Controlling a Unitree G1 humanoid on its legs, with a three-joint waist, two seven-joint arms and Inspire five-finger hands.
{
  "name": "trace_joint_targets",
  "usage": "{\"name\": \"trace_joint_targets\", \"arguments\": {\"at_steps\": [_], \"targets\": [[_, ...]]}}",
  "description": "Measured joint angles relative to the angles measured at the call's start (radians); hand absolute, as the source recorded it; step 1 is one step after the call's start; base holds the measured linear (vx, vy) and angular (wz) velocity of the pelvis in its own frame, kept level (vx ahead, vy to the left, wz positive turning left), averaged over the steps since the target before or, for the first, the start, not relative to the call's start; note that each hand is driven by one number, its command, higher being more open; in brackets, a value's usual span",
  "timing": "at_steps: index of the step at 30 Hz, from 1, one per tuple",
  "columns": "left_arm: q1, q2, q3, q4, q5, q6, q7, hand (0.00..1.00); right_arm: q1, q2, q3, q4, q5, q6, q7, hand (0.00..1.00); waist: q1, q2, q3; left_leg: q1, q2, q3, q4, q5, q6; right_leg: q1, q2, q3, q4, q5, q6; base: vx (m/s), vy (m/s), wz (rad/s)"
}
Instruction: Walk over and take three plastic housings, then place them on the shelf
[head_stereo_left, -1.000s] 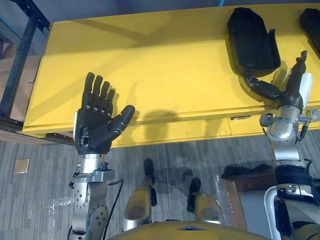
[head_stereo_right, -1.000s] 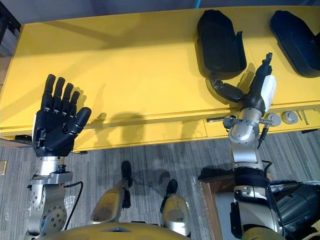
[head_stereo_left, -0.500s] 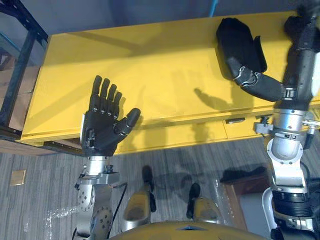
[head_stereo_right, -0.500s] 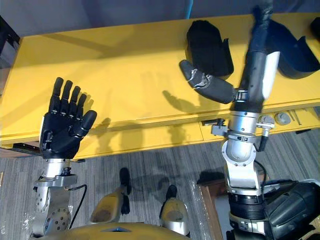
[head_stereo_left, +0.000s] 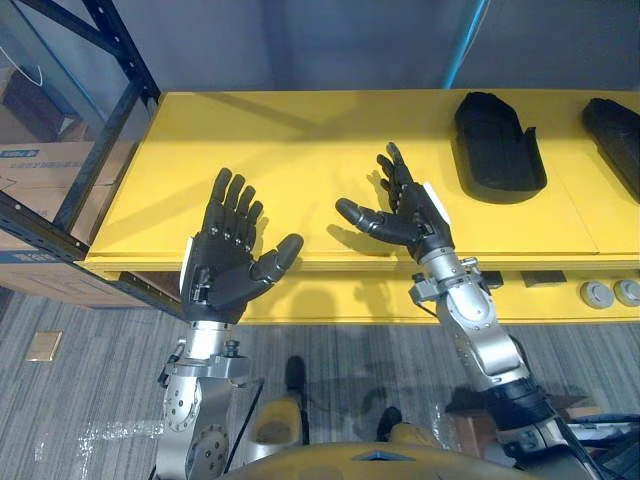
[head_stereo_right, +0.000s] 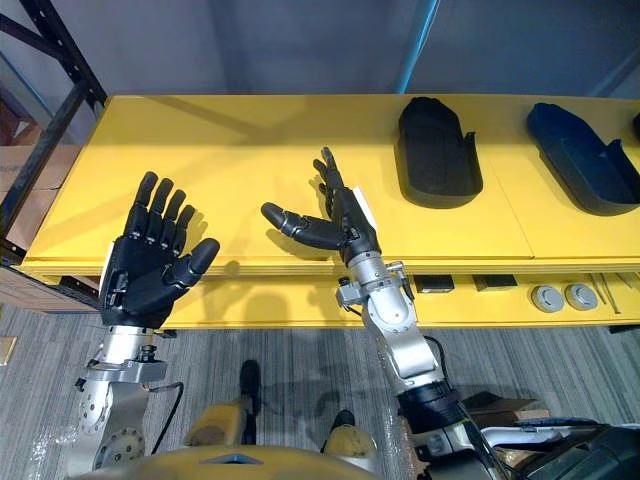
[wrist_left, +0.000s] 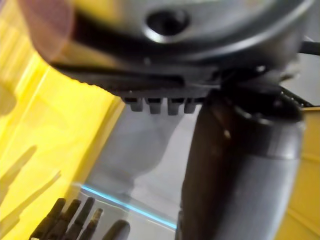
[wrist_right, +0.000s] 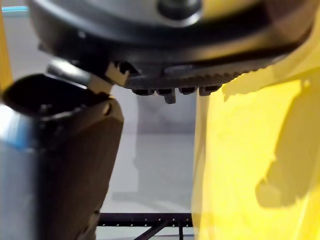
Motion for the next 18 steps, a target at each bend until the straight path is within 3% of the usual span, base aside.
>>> {"name": "trace_joint_targets", "arguments": {"at_steps": [18], "targets": [[0.016, 0.0, -0.041, 0.033, 0.0, -0.002, 0.003, 1.0, 0.0, 0.045, -0.057, 0.156, -0.042, -0.017, -0.193, 1.0, -0.003, 0.0, -0.026, 0.0, 0.001, 0.004, 0.0, 0.002, 0.003, -0.004, 0.001, 0.008, 0.005, 0.0, 0.0, -0.01, -0.001, -0.01]]}}
